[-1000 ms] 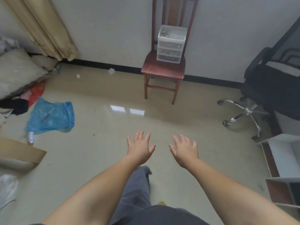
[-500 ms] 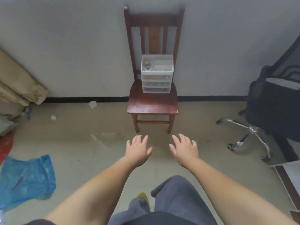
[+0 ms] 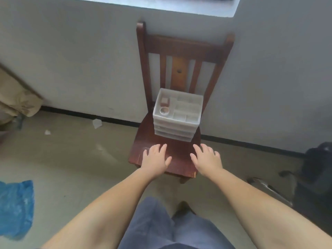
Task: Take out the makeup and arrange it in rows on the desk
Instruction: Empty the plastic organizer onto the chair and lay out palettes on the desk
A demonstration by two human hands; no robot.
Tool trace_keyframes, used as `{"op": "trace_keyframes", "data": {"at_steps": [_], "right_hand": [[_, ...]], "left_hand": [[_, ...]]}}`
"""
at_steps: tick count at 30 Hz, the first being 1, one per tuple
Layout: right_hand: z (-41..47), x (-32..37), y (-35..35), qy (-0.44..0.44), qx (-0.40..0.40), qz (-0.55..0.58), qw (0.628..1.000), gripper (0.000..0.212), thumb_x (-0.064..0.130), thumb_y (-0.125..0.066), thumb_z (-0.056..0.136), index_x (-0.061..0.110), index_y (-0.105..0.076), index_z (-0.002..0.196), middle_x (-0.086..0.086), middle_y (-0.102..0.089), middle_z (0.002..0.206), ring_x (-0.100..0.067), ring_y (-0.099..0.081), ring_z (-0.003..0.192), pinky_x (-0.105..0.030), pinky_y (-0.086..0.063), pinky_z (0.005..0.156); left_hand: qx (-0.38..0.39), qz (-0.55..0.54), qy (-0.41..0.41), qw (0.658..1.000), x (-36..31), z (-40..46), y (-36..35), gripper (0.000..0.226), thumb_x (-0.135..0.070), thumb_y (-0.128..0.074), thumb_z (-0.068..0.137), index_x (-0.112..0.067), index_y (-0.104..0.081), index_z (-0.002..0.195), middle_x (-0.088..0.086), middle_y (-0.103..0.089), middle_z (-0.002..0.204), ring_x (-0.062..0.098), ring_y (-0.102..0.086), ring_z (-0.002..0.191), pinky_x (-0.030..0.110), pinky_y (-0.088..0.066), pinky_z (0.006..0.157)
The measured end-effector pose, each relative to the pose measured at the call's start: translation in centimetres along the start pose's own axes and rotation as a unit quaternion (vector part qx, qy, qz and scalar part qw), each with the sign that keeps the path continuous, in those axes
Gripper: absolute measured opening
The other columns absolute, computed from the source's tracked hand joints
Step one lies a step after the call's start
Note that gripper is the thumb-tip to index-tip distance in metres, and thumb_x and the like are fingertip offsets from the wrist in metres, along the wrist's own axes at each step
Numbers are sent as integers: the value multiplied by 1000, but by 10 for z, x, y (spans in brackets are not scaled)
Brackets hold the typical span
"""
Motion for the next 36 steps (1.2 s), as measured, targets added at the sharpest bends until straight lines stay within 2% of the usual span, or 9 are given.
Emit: {"op": "trace_keyframes", "data": {"at_steps": [4, 9, 13, 16, 21, 24, 29, 32, 36], "right_hand": [[89, 22, 37, 63, -21, -14, 998, 46, 42, -31, 99, 24, -32, 141, -4, -38, 142, -25, -38, 129, -42, -29, 104], [196, 59, 73, 123, -29, -12, 992, 40, 24, -42, 95, 16, -44, 134, -7, -48, 134, -29, -46, 120, -39, -37, 93], [264, 86, 85, 157, -24, 21, 987, 37, 18, -45, 93, 12, -50, 129, -10, -49, 135, -30, -48, 119, -36, -37, 95], [296, 99, 80, 153, 3, 60, 986, 41, 21, -46, 94, 15, -45, 134, -9, -42, 141, -29, -44, 125, -34, -37, 101], [318, 105, 59, 191, 34, 8, 981, 48, 25, -47, 95, 15, -34, 140, -6, -24, 153, -26, -28, 138, -34, -23, 111], [325, 105, 55, 198, 23, 6, 980, 43, 22, -43, 96, 16, -35, 138, -4, -24, 154, -24, -25, 139, -34, -16, 113], [330, 108, 53, 202, 1, 7, 979, 33, 21, -43, 95, 12, -42, 127, -9, -38, 141, -26, -33, 131, -34, -22, 108], [321, 101, 62, 197, 8, 7, 980, 40, 28, -49, 94, 7, -42, 127, -13, -40, 136, -28, -35, 127, -35, -28, 101], [297, 89, 92, 204, -35, 7, 978, 49, 40, -51, 93, 5, -45, 126, -15, -48, 127, -31, -41, 117, -36, -34, 95]], "left_hand": [[-13, -14, 13, 1000, 7, 77, 34, 56, -38, -39, 96, -18, -23, 146, 5, -35, 147, 22, -30, 136, 49, -18, 113], [-44, 13, -17, 999, 16, 175, 72, 40, -27, -41, 94, -17, -40, 133, 5, -50, 130, 25, -44, 122, 46, -23, 110], [-17, 46, -40, 998, 23, 227, 76, 33, -25, -43, 92, -18, -45, 124, 6, -51, 122, 26, -45, 118, 48, -19, 111], [-1, 67, -39, 997, 22, 246, 67, 38, -31, -47, 91, -16, -44, 126, 6, -51, 123, 25, -44, 120, 50, -16, 111], [-8, 87, -33, 996, 20, 252, 49, 49, -39, -54, 88, -13, -41, 128, 5, -52, 122, 23, -46, 119, 53, -12, 112], [-25, 88, -27, 995, 20, 256, 47, 47, -30, -57, 86, -14, -40, 127, 4, -55, 119, 22, -49, 116, 53, -12, 112], [-46, 77, -40, 995, 21, 260, 47, 41, -20, -55, 86, -14, -42, 125, 3, -55, 119, 23, -51, 115, 52, -13, 112], [-34, 63, -54, 996, 23, 252, 53, 44, -26, -56, 86, -15, -40, 126, 2, -52, 121, 22, -47, 118, 49, -13, 113], [-57, 43, -43, 997, 24, 230, 79, 40, -26, -54, 86, -15, -42, 122, 3, -50, 119, 23, -47, 114, 42, -20, 111]]}}
Point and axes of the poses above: each hand's wrist, its own z-axis towards the middle knuckle, its own y-axis out of the back of the hand, x = y × z, the point moved 6 cm from there along z, towards the middle knuckle
